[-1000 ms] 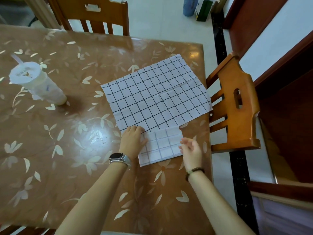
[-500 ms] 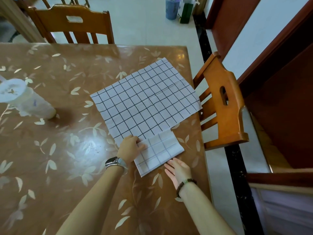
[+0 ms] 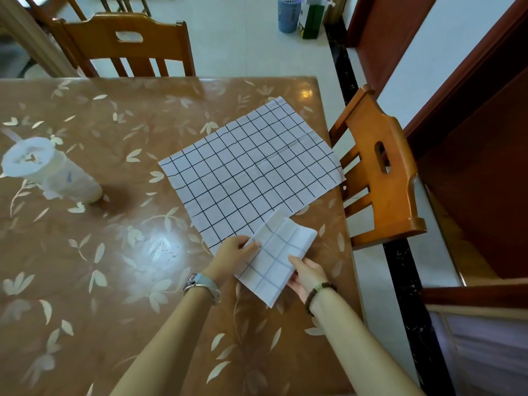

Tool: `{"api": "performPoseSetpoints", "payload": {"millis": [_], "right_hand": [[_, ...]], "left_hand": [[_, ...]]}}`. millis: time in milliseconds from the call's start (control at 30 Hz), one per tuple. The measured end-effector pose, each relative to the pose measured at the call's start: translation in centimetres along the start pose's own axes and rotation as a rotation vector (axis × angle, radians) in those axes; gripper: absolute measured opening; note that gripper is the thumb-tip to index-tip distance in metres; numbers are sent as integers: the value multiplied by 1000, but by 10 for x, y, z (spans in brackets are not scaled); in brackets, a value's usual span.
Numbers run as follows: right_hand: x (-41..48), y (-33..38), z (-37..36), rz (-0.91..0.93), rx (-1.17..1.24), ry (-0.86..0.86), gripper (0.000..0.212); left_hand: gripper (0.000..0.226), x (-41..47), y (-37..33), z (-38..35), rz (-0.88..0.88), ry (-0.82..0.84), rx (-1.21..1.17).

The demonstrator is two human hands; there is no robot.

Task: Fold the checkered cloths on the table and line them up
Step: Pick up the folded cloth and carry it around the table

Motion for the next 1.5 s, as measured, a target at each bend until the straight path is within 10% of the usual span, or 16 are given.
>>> {"api": "performPoseSetpoints", "payload": {"millis": [667,1500], "right_hand": [[-62,-8,14,336,-489,76,18],[-158,-16,151,497,-111,-97,15]], "left_hand": [[26,-69,6,-12,-46,129,-441],[20,-114,-61,-140,-209,246,-432]]}}
Point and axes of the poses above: each hand's wrist, its own x-axis towards the middle knuckle, its own z-axis out of the back of the hand, y = z × x, the point moved 3 cm from there along x, towards the middle knuckle, and after that the axes turned 10 degrees about y, right-handed, at the moved point
